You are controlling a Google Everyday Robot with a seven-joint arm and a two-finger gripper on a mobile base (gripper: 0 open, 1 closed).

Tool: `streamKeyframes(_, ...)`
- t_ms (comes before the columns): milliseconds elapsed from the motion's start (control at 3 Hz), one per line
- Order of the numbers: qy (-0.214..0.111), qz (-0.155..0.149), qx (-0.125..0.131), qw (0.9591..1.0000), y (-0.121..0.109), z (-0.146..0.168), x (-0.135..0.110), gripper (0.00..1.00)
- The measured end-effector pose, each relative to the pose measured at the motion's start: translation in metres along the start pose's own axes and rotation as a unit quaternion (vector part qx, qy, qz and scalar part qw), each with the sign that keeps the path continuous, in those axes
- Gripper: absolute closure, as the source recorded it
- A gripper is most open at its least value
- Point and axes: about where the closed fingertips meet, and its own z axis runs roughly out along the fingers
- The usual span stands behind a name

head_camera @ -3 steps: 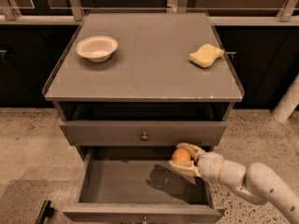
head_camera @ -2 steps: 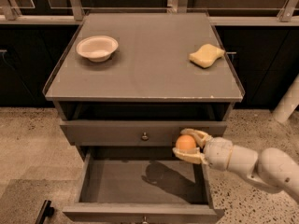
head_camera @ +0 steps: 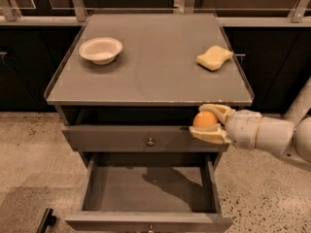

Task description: Pick orange from middle drawer and place on counter

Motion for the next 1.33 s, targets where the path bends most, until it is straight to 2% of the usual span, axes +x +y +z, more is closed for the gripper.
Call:
streamKeyframes(667,0.021,-0.054,0.025,0.998,-0.017,-0.021,-0.071,1.0)
streamKeyframes(1000,0.016,-0.07,0.019,0.9973,-0.033,-0.011,-0.094,1.0)
streamKeyframes(1333,0.004,-0.079,0.002,0.9969,-0.048,0.011,-0.113,1.0)
